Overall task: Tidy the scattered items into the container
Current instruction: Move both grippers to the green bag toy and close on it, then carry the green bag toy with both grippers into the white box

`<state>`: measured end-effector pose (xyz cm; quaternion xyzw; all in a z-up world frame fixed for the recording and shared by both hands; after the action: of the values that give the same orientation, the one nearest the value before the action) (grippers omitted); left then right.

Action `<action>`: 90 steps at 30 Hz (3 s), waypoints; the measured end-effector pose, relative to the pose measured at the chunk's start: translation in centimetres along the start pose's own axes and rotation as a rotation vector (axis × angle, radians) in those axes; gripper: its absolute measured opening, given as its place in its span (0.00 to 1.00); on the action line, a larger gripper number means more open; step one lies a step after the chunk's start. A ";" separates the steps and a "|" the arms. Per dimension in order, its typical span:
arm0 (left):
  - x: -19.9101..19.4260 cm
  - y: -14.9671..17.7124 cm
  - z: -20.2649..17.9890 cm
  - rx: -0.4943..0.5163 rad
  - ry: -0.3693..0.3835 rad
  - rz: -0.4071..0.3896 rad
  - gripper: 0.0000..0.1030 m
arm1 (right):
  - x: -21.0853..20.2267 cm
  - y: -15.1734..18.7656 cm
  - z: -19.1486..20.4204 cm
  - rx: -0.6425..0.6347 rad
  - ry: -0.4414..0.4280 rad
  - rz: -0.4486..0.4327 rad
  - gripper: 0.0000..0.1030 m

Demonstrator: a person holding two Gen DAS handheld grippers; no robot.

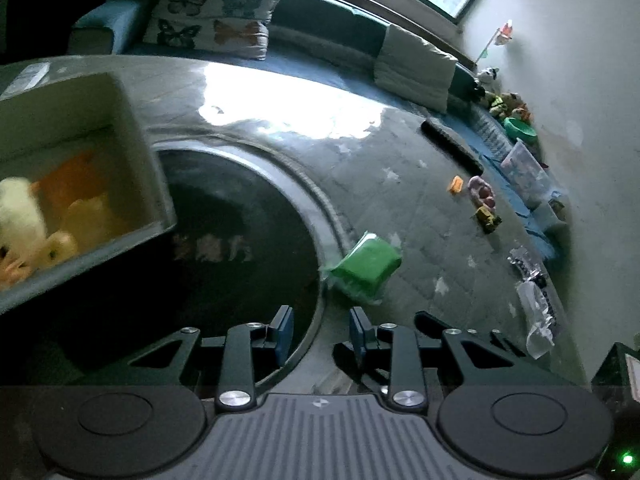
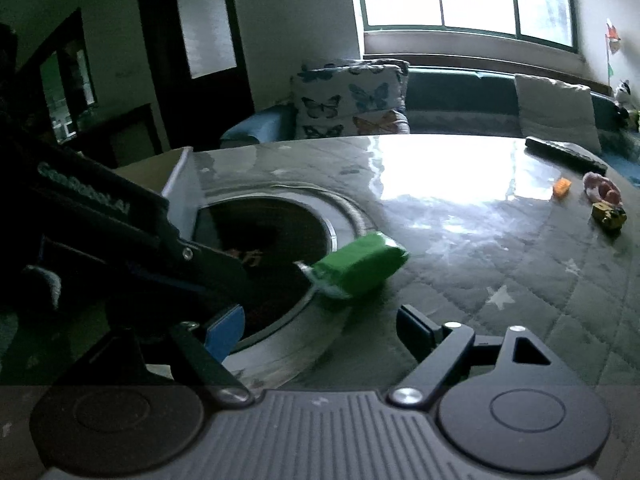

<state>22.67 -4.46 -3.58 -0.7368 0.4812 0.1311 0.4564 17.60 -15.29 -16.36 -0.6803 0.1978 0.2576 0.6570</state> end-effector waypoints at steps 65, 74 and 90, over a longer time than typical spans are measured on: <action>-4.2 -2.6 -0.5 0.023 -0.008 -0.129 0.37 | -3.2 -4.9 6.9 -0.148 -0.112 -0.117 0.54; -11.2 -3.9 4.7 -0.030 -0.112 -0.251 0.37 | -3.5 -7.7 15.1 -0.218 -0.256 -0.164 0.53; -16.6 -3.1 14.7 -0.216 -0.189 -0.327 0.37 | -0.2 -6.7 26.3 -0.344 -0.411 -0.120 0.53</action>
<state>20.48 17.39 0.52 -0.8341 0.2936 0.1747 0.4331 19.15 11.27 -11.01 -0.7259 -0.0270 0.3808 0.5721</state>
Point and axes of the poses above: each gripper's, at about its wrist camera, not at the fingertips, and x roughly the way its jaws point, z to its left, y to its underside, the point moved 8 cm from there along x, roughly the way its jaws point, and after that the axes turned 13 degrees about y, right-handed, at the moved point
